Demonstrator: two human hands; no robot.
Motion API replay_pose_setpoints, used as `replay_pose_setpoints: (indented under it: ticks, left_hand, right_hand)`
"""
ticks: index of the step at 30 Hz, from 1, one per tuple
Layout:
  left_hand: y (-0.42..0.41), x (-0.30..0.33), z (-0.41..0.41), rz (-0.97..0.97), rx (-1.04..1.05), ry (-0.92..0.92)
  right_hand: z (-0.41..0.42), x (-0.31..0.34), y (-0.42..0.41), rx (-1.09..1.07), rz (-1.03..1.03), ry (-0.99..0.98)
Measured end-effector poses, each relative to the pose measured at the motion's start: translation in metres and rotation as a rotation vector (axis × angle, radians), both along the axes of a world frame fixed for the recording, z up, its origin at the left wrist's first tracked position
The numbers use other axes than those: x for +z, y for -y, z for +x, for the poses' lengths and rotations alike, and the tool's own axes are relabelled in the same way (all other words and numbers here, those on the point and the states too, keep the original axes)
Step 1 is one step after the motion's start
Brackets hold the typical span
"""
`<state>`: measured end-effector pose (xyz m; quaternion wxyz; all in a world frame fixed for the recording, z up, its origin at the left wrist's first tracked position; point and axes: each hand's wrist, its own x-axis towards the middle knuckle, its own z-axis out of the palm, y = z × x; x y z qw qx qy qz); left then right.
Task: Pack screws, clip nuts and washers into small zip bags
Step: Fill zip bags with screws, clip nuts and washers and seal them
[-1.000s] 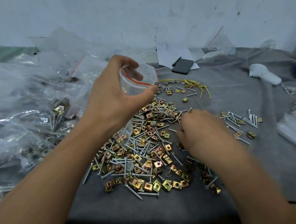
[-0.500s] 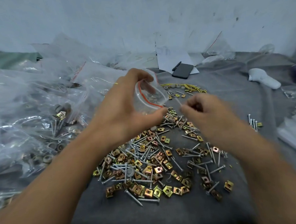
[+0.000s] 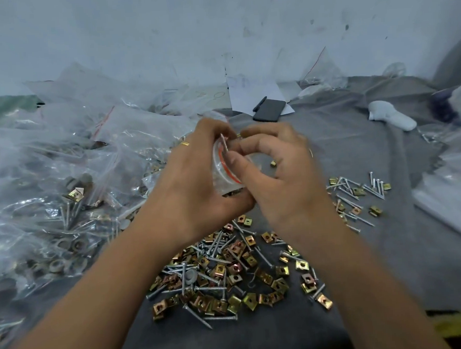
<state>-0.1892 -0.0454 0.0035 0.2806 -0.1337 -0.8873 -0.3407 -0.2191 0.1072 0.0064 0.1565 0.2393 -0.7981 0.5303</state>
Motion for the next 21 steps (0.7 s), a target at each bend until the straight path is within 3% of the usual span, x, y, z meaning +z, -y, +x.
replay_pose_setpoints:
  ticks: [3,6,9,12,14,17,21]
  left_hand:
    - [0.002,0.001,0.0,0.062,0.025,-0.015]
    - [0.007,0.003,-0.001,0.102,0.08,-0.004]
    - [0.022,0.006,0.0,0.15,0.119,0.005]
    - [0.039,0.009,-0.001,0.311,0.151,-0.022]
    - [0.05,0.012,-0.003,0.456,0.211,-0.071]
    - [0.058,0.014,-0.006,0.651,0.263,-0.116]
    - [0.062,0.016,-0.008,0.716,0.268,-0.117]
  right_hand:
    - [-0.002,0.0,-0.002,-0.002,0.058,-0.024]
    - [-0.008,-0.001,-0.012,-0.079,-0.104,-0.048]
    - [-0.02,-0.008,-0.027,-0.216,-0.275,0.095]
    - [-0.043,-0.014,-0.041,-0.281,-0.32,0.213]
    - [-0.065,-0.012,-0.044,-0.278,-0.203,0.199]
    - [-0.101,-0.009,-0.028,-0.153,0.128,0.127]
    - [-0.141,-0.019,0.007,0.003,0.564,0.061]
